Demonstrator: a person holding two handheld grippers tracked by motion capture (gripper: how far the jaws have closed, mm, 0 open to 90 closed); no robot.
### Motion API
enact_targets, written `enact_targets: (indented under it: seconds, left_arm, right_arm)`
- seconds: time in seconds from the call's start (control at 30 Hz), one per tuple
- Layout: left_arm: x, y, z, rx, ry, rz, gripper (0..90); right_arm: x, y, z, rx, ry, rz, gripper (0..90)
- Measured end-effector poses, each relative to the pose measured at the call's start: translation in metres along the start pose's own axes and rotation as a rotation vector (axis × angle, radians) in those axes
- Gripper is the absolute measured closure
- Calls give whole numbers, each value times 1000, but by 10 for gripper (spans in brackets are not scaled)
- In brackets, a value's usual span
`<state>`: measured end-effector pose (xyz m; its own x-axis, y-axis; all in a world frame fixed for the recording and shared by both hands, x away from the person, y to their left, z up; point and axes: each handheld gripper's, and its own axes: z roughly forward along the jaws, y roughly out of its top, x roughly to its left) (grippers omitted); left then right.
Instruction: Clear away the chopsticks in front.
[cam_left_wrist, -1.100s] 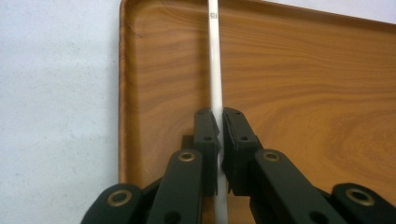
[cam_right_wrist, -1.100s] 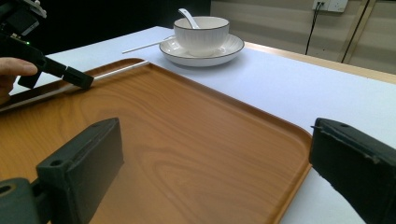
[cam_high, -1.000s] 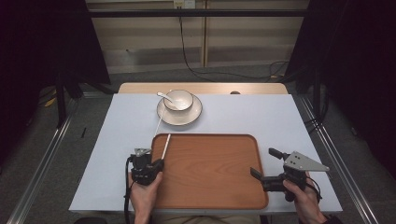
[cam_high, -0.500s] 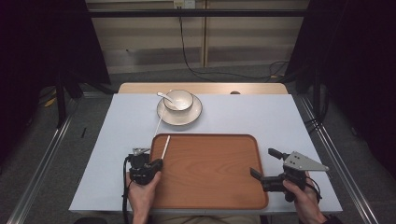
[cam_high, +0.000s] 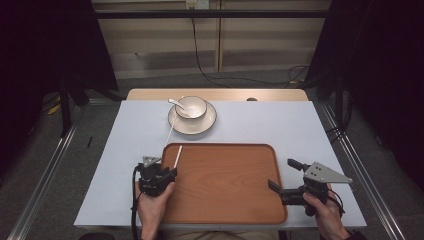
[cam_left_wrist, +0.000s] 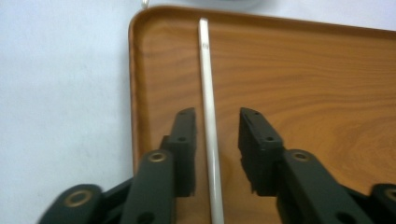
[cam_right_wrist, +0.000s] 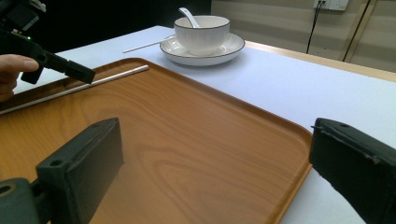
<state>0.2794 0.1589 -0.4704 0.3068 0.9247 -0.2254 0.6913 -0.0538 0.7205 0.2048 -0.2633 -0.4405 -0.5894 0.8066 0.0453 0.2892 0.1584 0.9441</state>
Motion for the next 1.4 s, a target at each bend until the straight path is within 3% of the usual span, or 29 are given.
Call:
enact_targets:
  seconds: [0.03, 0.1, 0.13, 0.17, 0.23, 0.3, 0.33, 0.5, 0.6, 0.7, 0.73, 0.87, 1.0, 1.1, 1.13, 1.27, 1.4]
  left_arm:
    - [1, 1, 0, -18, -31, 0, 600]
    - [4, 3, 1, -23, -41, 5, 552]
    - [12, 6, 3, -28, -159, -21, 529]
    - [12, 6, 3, -28, -159, -21, 522]
    - [13, 9, 3, -39, -94, 3, 484]
    - [17, 12, 1, -64, -134, 5, 451]
    - [18, 15, 1, -81, -102, 52, 401]
    - [23, 21, 5, -119, -88, 110, 269]
    - [27, 26, 6, -148, -61, 174, 192]
    - [30, 32, 5, -151, -63, 180, 125]
    - [31, 34, 6, -169, -68, 181, 62]
    - [33, 42, 11, -212, -63, 222, 55]
    - [35, 48, 13, -239, -77, 226, 54]
    - [37, 58, 15, -237, -67, 240, 54]
    - [37, 61, 16, -256, -63, 238, 54]
    - [38, 72, 21, -246, -82, 259, 49]
    - [41, 79, 28, -242, -47, 247, 55]
  right_arm:
    - [0, 0, 0, 0, 2, 0, 25]
    - [0, 0, 0, -1, 0, -1, 25]
    - [0, 0, 0, -1, 2, -1, 25]
    - [0, 0, 0, -1, 2, -1, 25]
    - [0, 0, 0, 0, 3, 2, 25]
    - [0, 0, 0, 0, 2, -1, 25]
    - [0, 0, 0, 1, 2, 2, 25]
    - [0, 0, 0, 1, 2, 0, 25]
    - [0, 0, 0, 0, 2, 2, 25]
    - [0, 0, 0, 1, 1, 1, 24]
    - [0, 0, 0, 0, 3, 2, 24]
    - [0, 0, -1, -2, 1, 0, 20]
    - [0, 0, -1, -9, 1, -1, 18]
    - [0, 0, 0, -13, 3, -11, 13]
    - [0, -1, 0, -2, 4, 3, 5]
    - [-1, -1, 0, -8, 0, 2, 5]
    - [-1, -1, -1, -14, 3, 2, 5]
